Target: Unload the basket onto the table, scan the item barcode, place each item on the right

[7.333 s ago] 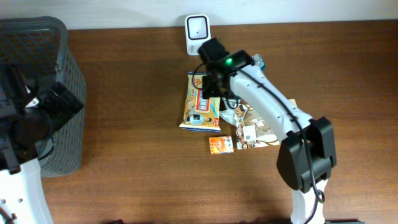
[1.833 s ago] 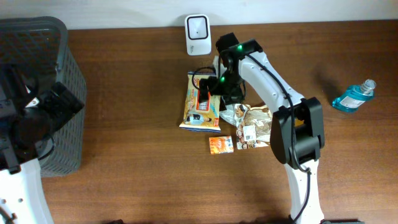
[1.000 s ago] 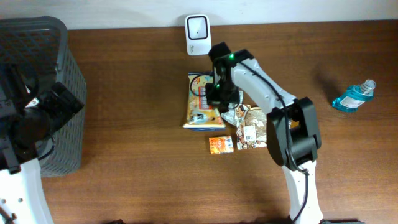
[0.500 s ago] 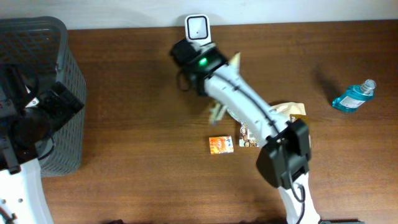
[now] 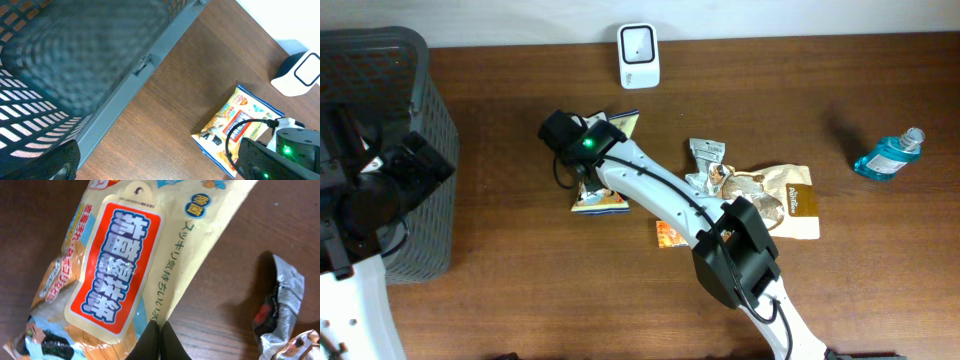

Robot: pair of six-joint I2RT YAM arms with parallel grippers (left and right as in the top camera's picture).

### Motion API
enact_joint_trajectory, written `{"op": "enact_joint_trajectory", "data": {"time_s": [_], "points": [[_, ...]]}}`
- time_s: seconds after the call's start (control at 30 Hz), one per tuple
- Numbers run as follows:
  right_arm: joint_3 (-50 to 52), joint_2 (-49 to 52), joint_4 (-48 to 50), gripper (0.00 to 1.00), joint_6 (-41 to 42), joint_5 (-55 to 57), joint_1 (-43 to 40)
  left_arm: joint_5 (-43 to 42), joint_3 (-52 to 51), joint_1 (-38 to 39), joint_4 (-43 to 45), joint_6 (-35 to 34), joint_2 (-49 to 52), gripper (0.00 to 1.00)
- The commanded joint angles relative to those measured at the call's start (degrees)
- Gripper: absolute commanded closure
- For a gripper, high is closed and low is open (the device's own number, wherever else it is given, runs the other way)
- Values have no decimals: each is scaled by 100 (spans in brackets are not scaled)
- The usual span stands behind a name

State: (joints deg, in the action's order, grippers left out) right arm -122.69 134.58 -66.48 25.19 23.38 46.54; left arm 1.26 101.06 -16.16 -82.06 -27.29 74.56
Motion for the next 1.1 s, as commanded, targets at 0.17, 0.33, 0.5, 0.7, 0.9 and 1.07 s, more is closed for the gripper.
{"op": "enact_joint_trajectory", "data": {"time_s": [0.17,0.33,0.5,0.7,0.9,1.07], "points": [[-302,-267,-682,96,87,1169,26,-42,35,-28,-7,-52,-50,1],[-306,-267,-1193,64,232,1521,22,-42,35,-28,-7,-52,-50,1],[-282,-264,-852,1,229,-22,-365,-42,35,-28,-9,-52,-50,1],[26,-162,-151,1,-393,-3355,-1545,-42,35,-28,-7,-52,-50,1],[855,-101,605,1,-393,-4540,-2004,-42,35,-28,-7,-52,-50,1],[1775,-96,1904,7,-376,-5633,-2028,-42,35,-28,-7,-52,-50,1]]}}
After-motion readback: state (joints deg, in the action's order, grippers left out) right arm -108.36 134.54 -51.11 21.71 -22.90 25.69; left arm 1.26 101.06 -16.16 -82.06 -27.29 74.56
